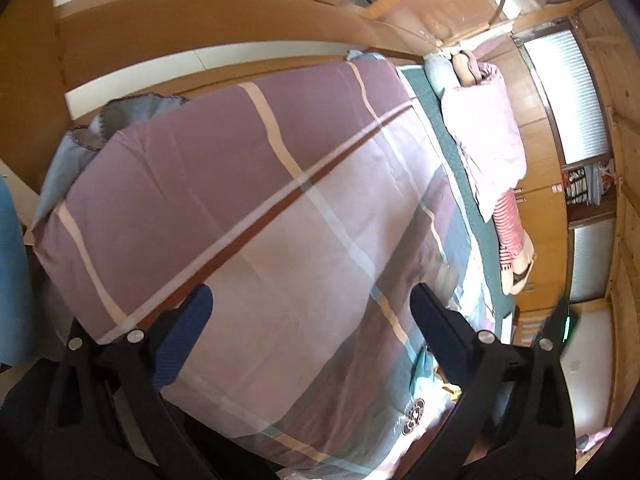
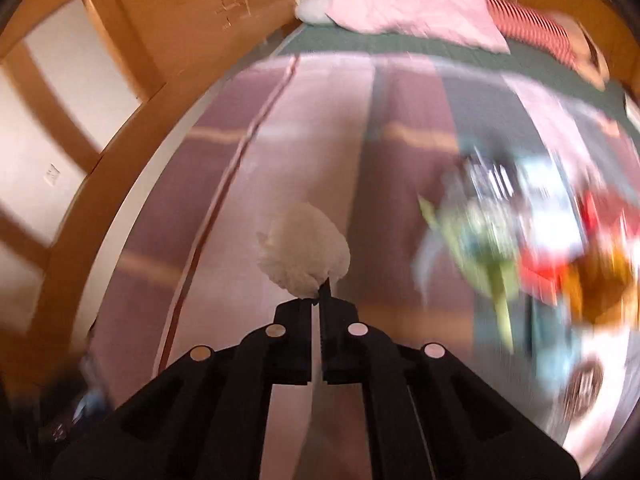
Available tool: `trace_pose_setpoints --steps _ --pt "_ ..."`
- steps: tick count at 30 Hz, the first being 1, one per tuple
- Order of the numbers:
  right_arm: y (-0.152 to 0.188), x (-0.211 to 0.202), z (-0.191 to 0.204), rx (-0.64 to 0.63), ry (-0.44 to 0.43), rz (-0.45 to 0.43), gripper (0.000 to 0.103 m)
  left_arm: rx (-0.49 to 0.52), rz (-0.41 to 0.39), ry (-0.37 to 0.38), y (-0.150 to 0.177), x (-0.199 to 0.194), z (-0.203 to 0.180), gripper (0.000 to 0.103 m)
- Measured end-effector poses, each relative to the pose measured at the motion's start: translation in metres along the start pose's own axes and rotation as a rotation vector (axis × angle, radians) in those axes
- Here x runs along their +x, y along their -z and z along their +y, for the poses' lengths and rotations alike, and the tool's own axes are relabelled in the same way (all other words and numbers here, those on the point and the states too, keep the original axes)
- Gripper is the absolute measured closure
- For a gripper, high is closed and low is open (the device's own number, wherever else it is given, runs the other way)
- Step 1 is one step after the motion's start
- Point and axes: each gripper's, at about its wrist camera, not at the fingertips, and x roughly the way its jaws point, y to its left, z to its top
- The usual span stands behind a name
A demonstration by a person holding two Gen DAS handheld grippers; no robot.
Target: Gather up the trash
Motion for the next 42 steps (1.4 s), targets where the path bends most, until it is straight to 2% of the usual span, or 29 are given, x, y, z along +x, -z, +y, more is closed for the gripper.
trace_pose_setpoints --steps 3,5,6,7,8,9,10,12,14,15,16,18,19,21,23,25,27,28,29,30,33,36,38,42 --pt "0.04 0.003 -0.012 0.103 -0.021 0.082 0.099 0.054 0.036 0.005 0.005 0.007 -0.009 0.005" --pt "0.055 0.012 -0.021 0.152 -0.036 0.149 0.098 0.086 0.053 0.005 0.008 0.011 -0.014 0.005" --pt "0.059 0.012 -0.026 0.191 -0.061 0.17 0.095 0.105 0.061 -0.003 0.01 0.013 -0.017 0.005" --pt "0.062 0.002 -0.034 0.238 -0.102 0.152 0.08 0.112 0.066 -0.007 0.011 0.014 -0.018 0.005" --pt "0.062 -0.011 -0.044 0.277 -0.119 0.09 0.058 0.116 0.071 -0.008 0.012 0.015 -0.019 0.005" --pt "0.062 -0.023 -0.054 0.317 -0.117 0.019 0.048 0.121 0.076 -0.008 0.013 0.016 -0.019 0.005" --pt "0.064 -0.05 -0.076 0.412 -0.067 -0.13 0.04 0.125 0.08 -0.011 0.014 0.017 -0.019 0.005" --pt "0.07 -0.081 -0.106 0.544 0.036 -0.298 0.04 0.127 0.087 -0.012 0.015 0.018 -0.019 0.005" --pt "0.075 -0.095 -0.136 0.627 0.129 -0.378 0.04 0.131 0.1 -0.003 0.016 0.019 -0.02 0.005" --pt "0.075 -0.092 -0.151 0.65 0.179 -0.376 0.04 0.134 0.105 0.001 0.017 0.019 -0.021 0.005" --pt "0.076 -0.087 -0.158 0.665 0.192 -0.362 0.04 0.135 0.107 0.004 0.016 0.019 -0.022 0.005" --pt "0.072 -0.07 -0.171 0.687 0.166 -0.308 0.04 0.137 0.108 0.012 0.016 0.019 -0.025 0.005" --pt "0.067 -0.057 -0.172 0.67 0.153 -0.266 0.04 0.137 0.106 0.013 0.017 0.019 -0.026 0.005" --pt "0.056 -0.035 -0.167 0.611 0.181 -0.203 0.04 0.142 0.108 0.012 0.019 0.02 -0.028 0.005" --pt "0.046 -0.011 -0.158 0.525 0.237 -0.139 0.04 0.153 0.118 0.007 0.022 0.023 -0.03 0.005" --pt "0.043 0.004 -0.152 0.466 0.322 -0.119 0.041 0.173 0.135 -0.001 0.026 0.027 -0.033 0.005" --pt "0.044 0.007 -0.145 0.434 0.39 -0.13 0.06 0.192 0.144 -0.008 0.029 0.03 -0.035 0.005" --pt "0.045 0.007 -0.141 0.424 0.406 -0.134 0.074 0.201 0.148 -0.01 0.03 0.031 -0.037 0.005" --pt "0.046 0.006 -0.138 0.426 0.389 -0.135 0.085 0.205 0.149 -0.009 0.031 0.031 -0.037 0.005" --pt "0.048 0.002 -0.136 0.445 0.354 -0.135 0.088 0.208 0.148 -0.007 0.031 0.031 -0.037 0.005" --pt "0.058 -0.013 -0.131 0.503 0.279 -0.136 0.091 0.204 0.131 -0.006 0.03 0.028 -0.038 0.005" --pt "0.076 -0.037 -0.125 0.59 0.151 -0.14 0.091 0.204 0.125 -0.009 0.031 0.027 -0.038 0.005" --pt "0.081 -0.049 -0.107 0.573 0.09 -0.155 0.091 0.206 0.128 -0.012 0.031 0.027 -0.038 0.005" --pt "0.093 -0.06 -0.059 0.419 0.108 -0.167 0.091 0.203 0.132 -0.016 0.031 0.029 -0.038 0.005"
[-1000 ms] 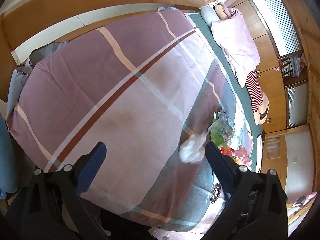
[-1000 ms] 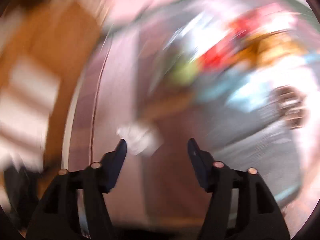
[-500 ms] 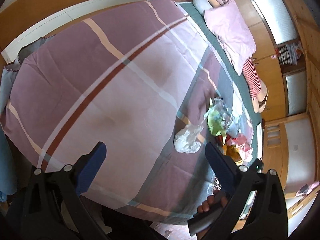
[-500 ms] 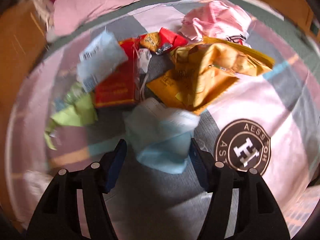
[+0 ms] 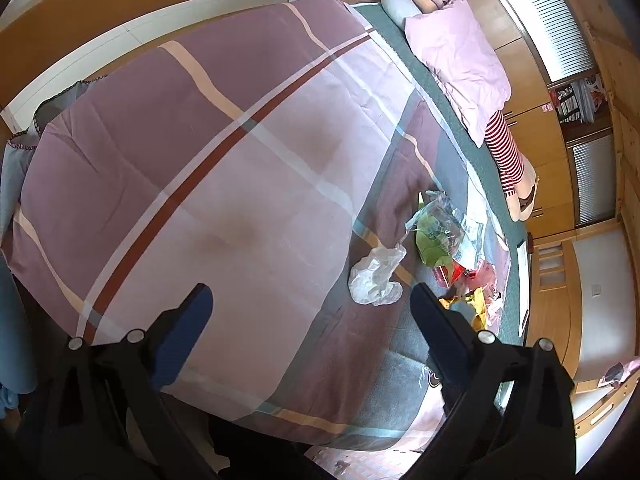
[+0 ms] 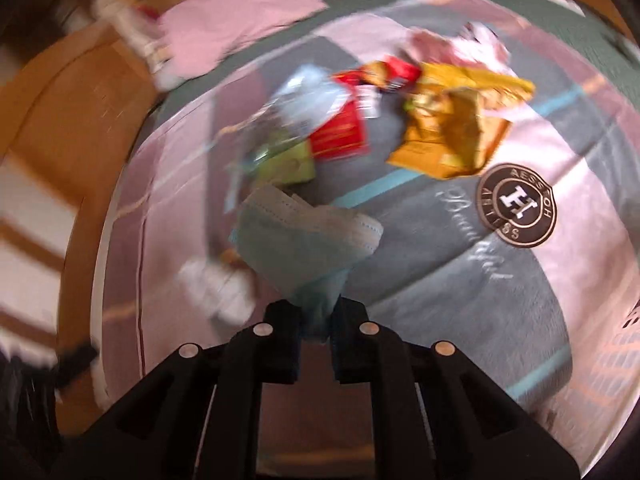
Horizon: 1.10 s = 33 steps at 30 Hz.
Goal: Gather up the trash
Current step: 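Grasp the blue face mask with the right tool and lift it, then lower the left tool onto the crumpled white tissue and grasp it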
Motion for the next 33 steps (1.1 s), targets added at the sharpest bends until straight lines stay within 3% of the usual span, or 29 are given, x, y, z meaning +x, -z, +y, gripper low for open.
trace_pose_setpoints --steps 11,23,25,27,30,33 --pt "-0.002 0.003 -0.02 0.036 0.034 0.022 0.091 0.014 0.001 -0.009 0.001 0.002 -0.002 0.005" --pt "-0.009 -0.025 -0.026 0.035 0.11 -0.155 0.091 0.029 0.031 0.013 -0.009 0.008 -0.005 0.005" --pt "-0.008 -0.031 -0.034 0.052 0.134 -0.187 0.091 0.103 0.061 0.093 -0.021 0.011 -0.019 0.005" --pt "-0.006 -0.034 -0.044 0.081 0.144 -0.195 0.091 0.216 0.06 0.123 -0.027 0.019 -0.036 0.005" --pt "-0.006 -0.032 -0.056 0.139 0.132 -0.176 0.091 0.301 0.029 0.072 -0.02 0.037 -0.049 0.005" --pt "-0.005 -0.029 -0.059 0.151 0.122 -0.16 0.091 0.363 0.093 0.065 -0.007 0.07 -0.065 0.005"
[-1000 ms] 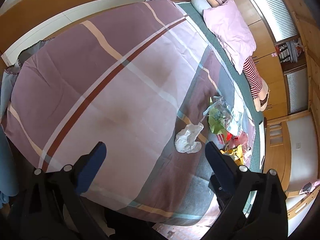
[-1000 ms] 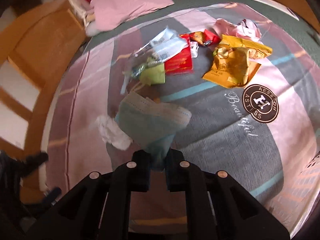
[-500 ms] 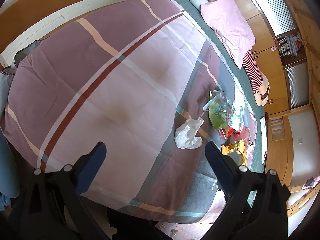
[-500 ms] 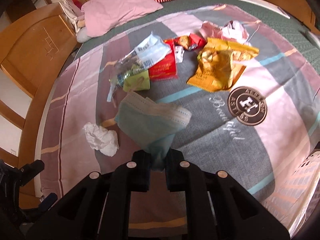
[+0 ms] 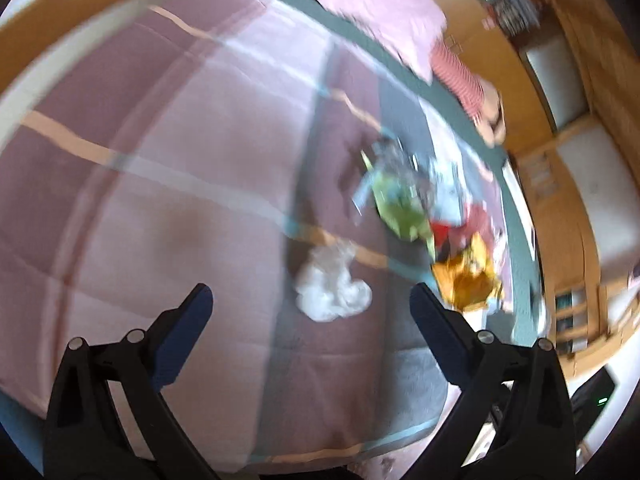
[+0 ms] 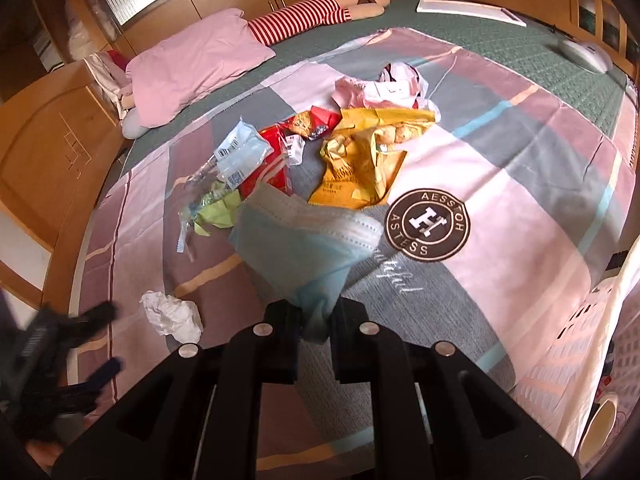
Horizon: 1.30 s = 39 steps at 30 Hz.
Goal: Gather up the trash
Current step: 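Lower the left tool onto the crumpled white tissue and grasp it, then hold the tissue in the left tool and the mask in the right tool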
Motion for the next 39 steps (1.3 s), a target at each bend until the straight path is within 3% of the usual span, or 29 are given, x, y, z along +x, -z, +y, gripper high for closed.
trace_pose_setpoints --steps 6,8,11,13,16,20,23,31,34,39 --pt "0.001 -0.001 0.003 -0.017 -0.01 -0.003 0.091 0.06 0.049 -0.019 0.01 0.049 -0.026 0.005" --pt "0.001 0.0 0.002 -0.012 -0.011 0.002 0.091 0.077 0.051 -0.043 0.015 0.059 -0.03 0.011" --pt "0.0 0.004 0.0 -0.004 -0.014 0.016 0.091 0.224 0.015 -0.167 0.023 0.064 -0.042 0.036" --pt "0.0 0.004 -0.001 -0.004 -0.015 0.017 0.091 0.282 0.008 -0.239 0.027 0.064 -0.043 0.059" --pt "-0.001 0.003 -0.002 -0.002 -0.014 0.009 0.091 0.262 0.014 -0.223 0.025 0.055 -0.035 0.074" --pt "-0.001 0.003 -0.002 0.0 -0.013 0.008 0.091 0.229 -0.004 -0.203 0.025 0.035 -0.031 0.075" --pt "-0.001 0.003 -0.001 -0.004 -0.013 0.005 0.091 0.255 -0.067 -0.214 0.029 0.012 -0.039 0.075" --pt "0.0 0.004 0.001 -0.009 -0.011 0.008 0.091 0.295 -0.253 -0.143 0.046 -0.068 -0.06 0.075" --pt "0.0 0.004 0.003 -0.014 -0.013 0.009 0.091 0.318 -0.298 -0.145 0.05 -0.076 -0.069 0.075" --pt "0.002 0.005 0.006 -0.023 -0.013 0.01 0.091 0.322 -0.291 -0.142 0.053 -0.076 -0.073 0.075"
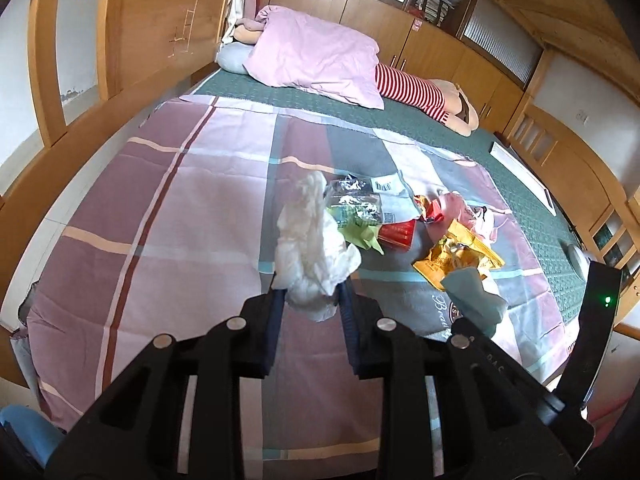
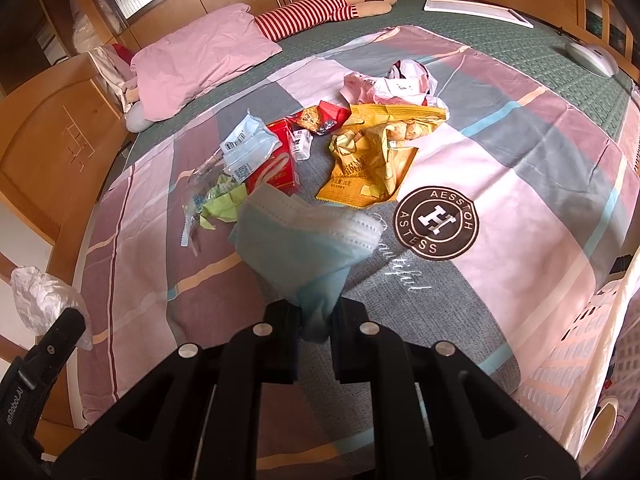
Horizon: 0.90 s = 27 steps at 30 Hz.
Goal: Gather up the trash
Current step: 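Hold the tissue in the left tool and the mask in the right tool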
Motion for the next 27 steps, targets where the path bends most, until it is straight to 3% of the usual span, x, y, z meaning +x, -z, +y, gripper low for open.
trace_pose_setpoints --steps 14,27 --pt "0.001 0.0019 0.0015 -0.002 -0.003 0.009 0.091 0.002 -0.001 0.001 0.0031 0.002 -0.0022 0.075" --pt "0.0033 0.0028 0.0081 -0.027 -0.008 0.013 0.091 -0.044 0.034 0.047 0.0045 0.0054 0.0045 0.075"
